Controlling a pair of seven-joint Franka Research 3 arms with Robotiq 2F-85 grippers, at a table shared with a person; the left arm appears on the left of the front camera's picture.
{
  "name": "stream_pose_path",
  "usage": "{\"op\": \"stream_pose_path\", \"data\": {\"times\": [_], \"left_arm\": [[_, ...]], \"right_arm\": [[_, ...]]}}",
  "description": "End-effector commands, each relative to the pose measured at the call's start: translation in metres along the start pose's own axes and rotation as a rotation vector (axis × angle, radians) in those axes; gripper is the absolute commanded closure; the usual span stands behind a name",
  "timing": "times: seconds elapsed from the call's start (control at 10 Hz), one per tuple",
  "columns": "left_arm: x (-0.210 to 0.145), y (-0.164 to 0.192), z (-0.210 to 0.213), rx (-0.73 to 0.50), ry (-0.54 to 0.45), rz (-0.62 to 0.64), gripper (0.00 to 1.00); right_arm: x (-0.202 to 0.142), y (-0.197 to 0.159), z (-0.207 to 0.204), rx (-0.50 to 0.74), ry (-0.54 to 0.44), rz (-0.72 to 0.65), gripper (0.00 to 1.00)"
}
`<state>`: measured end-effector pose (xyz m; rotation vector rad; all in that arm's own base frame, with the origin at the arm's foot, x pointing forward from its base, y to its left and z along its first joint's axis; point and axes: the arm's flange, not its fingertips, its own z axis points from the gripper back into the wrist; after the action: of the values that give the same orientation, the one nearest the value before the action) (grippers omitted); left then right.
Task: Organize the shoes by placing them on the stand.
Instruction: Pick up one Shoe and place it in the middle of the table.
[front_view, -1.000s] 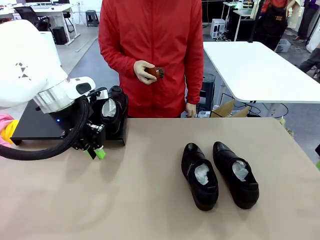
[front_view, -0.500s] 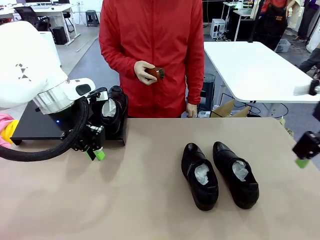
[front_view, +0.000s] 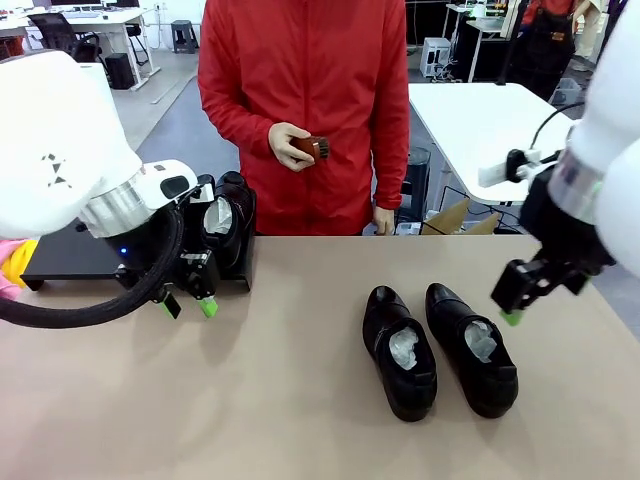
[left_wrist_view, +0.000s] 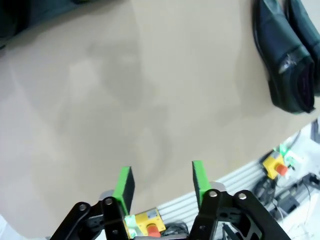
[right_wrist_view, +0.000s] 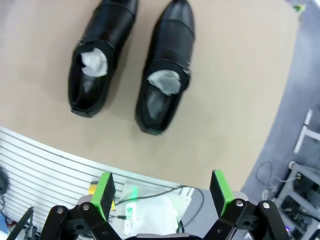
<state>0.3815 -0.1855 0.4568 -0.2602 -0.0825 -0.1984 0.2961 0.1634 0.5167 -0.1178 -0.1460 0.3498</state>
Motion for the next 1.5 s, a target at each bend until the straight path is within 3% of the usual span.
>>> {"op": "stream_pose_path", "data": {"times": [0.0, 0.1, 0.2, 0.7, 1.0, 1.2, 1.4], "left_arm": [[-0.010, 0.004, -0.004, 0.076, -0.067, 0.055, 0.00], [-0.009, 0.006, -0.003, 0.084, -0.117, 0.080, 0.00], [-0.003, 0.002, 0.000, 0.026, -0.035, 0.018, 0.00], [-0.003, 0.002, 0.000, 0.026, -0.035, 0.018, 0.00], [-0.003, 0.002, 0.000, 0.026, -0.035, 0.018, 0.00], [-0.003, 0.002, 0.000, 0.026, -0.035, 0.018, 0.00], [-0.003, 0.002, 0.000, 0.026, -0.035, 0.018, 0.00]], "right_arm": [[0.020, 0.014, -0.019, 0.100, 0.010, 0.021, 0.00], [0.024, 0.026, -0.029, 0.137, 0.026, 0.002, 0.00], [0.026, 0.038, -0.039, 0.129, 0.026, -0.043, 0.00], [0.040, 0.075, -0.110, 0.134, 0.032, -0.238, 0.00], [0.049, 0.082, -0.129, 0.118, 0.009, -0.292, 0.00], [0.053, 0.079, -0.131, 0.127, 0.004, -0.308, 0.36], [0.060, 0.071, -0.136, 0.140, 0.045, -0.327, 0.36]]}}
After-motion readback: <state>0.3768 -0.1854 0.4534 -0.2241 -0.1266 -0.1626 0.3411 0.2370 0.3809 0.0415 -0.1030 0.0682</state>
